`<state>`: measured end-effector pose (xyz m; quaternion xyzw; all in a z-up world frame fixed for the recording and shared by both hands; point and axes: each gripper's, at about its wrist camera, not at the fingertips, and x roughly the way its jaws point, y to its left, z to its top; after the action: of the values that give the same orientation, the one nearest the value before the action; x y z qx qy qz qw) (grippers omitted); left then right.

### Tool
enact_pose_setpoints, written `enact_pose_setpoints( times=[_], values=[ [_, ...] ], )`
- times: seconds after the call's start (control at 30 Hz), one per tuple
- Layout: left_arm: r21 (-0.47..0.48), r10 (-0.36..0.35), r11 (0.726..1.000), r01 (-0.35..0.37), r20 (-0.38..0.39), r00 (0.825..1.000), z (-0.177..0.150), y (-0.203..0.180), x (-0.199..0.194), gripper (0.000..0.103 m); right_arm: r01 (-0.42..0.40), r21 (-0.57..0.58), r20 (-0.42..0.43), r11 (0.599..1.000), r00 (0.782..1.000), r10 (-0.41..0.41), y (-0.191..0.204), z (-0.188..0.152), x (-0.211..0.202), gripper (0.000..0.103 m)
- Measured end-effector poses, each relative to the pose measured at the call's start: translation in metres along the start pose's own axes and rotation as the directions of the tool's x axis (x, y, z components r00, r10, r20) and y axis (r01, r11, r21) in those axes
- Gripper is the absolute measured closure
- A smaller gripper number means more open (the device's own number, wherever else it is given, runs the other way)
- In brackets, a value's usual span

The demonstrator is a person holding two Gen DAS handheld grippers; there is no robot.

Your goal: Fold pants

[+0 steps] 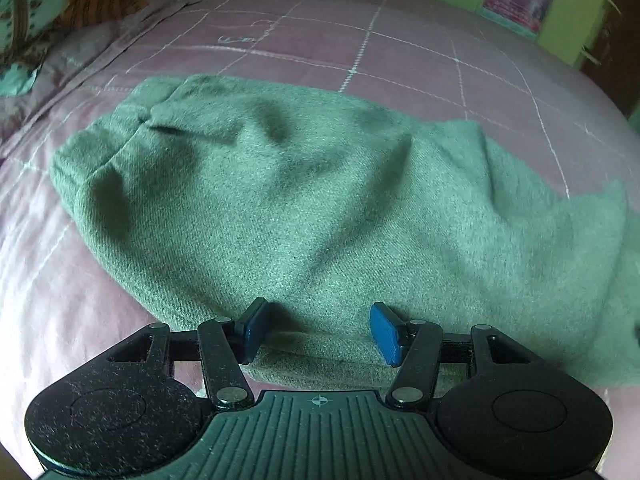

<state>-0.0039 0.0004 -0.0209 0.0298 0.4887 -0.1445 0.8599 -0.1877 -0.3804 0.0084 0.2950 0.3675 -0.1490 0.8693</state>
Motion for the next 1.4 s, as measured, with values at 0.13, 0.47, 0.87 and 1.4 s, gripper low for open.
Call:
enact_pose_setpoints(
  times=[0.13,0.47,0.87,1.4],
  values=[
    [0.003,-0.004,1.000,0.004,-0.001,1.000,-0.001,-0.001,0.000,0.047,-0.004,0.135,0.037,0.991,0.999,-0.001,-0.021,0.019,0.019,0.066],
    [0.024,0.002,1.000,-0.002,0.001,1.000,0.000,-0.001,0.007,0.047,-0.023,0.209,0.240,0.978,0.970,-0.028,-0.037,0.024,-0.006,0.102],
    [0.041,0.011,0.999,-0.011,0.006,1.000,-0.002,-0.003,0.007,0.045,-0.005,0.181,0.147,0.983,0.989,-0.022,-0.066,-0.008,-0.012,0.074],
    [0.072,-0.002,0.997,0.001,0.015,1.000,-0.003,-0.002,0.009,0.037,-0.007,0.078,0.358,0.997,0.934,-0.022,-0.051,0.005,-0.055,0.098]
  ],
)
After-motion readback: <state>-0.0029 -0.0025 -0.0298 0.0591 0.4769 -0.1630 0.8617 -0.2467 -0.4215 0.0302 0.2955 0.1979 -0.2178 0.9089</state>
